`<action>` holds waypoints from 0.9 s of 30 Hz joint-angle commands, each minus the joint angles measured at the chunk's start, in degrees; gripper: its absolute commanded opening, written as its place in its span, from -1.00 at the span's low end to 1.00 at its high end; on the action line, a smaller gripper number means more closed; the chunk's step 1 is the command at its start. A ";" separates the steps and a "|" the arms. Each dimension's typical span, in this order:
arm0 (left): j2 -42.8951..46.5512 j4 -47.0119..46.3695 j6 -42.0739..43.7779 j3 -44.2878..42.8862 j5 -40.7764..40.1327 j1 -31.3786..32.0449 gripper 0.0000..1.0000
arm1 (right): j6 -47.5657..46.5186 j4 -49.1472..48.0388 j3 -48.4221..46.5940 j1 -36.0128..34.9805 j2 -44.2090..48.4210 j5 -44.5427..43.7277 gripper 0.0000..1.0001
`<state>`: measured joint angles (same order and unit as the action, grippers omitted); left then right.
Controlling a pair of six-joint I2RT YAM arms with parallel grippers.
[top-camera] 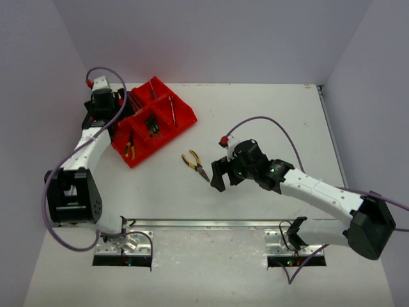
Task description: Sort the tools into containers
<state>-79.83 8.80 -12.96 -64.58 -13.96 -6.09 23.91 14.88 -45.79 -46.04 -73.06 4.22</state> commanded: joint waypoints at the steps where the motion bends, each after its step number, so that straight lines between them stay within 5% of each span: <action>1: 16.71 5.85 -9.21 -0.26 3.17 -0.15 1.00 | -3.91 1.05 -10.33 -1.81 -13.40 -4.50 0.96; 8: 46.15 10.31 -10.63 17.43 9.27 -0.15 1.00 | -7.40 6.66 -28.63 -2.37 -34.72 -10.61 0.62; 12: 53.92 12.96 -9.36 22.62 8.47 0.06 1.00 | -8.43 10.05 -36.23 -2.37 -42.74 -13.61 0.37; 27: 55.13 12.82 -9.63 23.18 12.47 3.54 1.00 | -4.58 14.92 -47.90 -1.24 -48.40 -9.94 0.39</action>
<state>-25.86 23.33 -22.57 -41.41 -3.02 -3.70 17.98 29.00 -89.23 -47.96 -120.97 -6.91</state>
